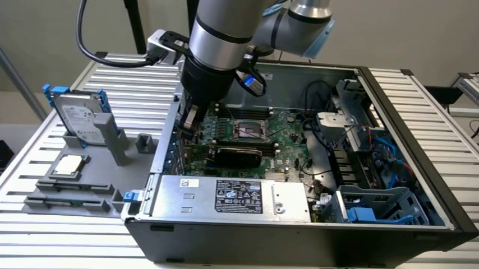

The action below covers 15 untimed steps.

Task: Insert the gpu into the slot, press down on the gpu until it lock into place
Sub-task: 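Press down on the gpu until it lock into place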

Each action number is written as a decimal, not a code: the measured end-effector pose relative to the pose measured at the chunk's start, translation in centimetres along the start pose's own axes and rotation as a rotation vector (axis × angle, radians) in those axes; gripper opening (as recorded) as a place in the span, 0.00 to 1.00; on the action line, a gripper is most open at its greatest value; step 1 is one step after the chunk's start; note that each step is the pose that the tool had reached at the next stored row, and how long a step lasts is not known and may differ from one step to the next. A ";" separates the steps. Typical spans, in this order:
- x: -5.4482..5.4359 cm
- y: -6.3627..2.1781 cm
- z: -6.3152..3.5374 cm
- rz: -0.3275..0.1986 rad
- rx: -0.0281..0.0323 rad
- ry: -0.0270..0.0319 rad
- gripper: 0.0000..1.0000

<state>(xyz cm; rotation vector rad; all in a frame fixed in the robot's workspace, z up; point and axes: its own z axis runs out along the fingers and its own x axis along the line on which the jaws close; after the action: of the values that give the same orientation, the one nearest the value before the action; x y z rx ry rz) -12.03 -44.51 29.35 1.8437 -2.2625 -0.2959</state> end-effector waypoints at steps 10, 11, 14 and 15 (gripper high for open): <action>-0.3 0.21 -0.13 0.013 -0.0034 -0.0019 0.11; -0.3 0.24 -0.16 0.014 -0.0039 -0.0020 0.11; -0.4 0.31 -0.17 0.018 -0.0045 -0.0015 0.11; -0.4 0.32 -0.17 0.019 -0.0043 -0.0008 0.11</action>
<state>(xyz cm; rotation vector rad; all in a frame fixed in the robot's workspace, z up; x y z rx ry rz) -12.21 -44.08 29.59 1.8188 -2.2770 -0.2982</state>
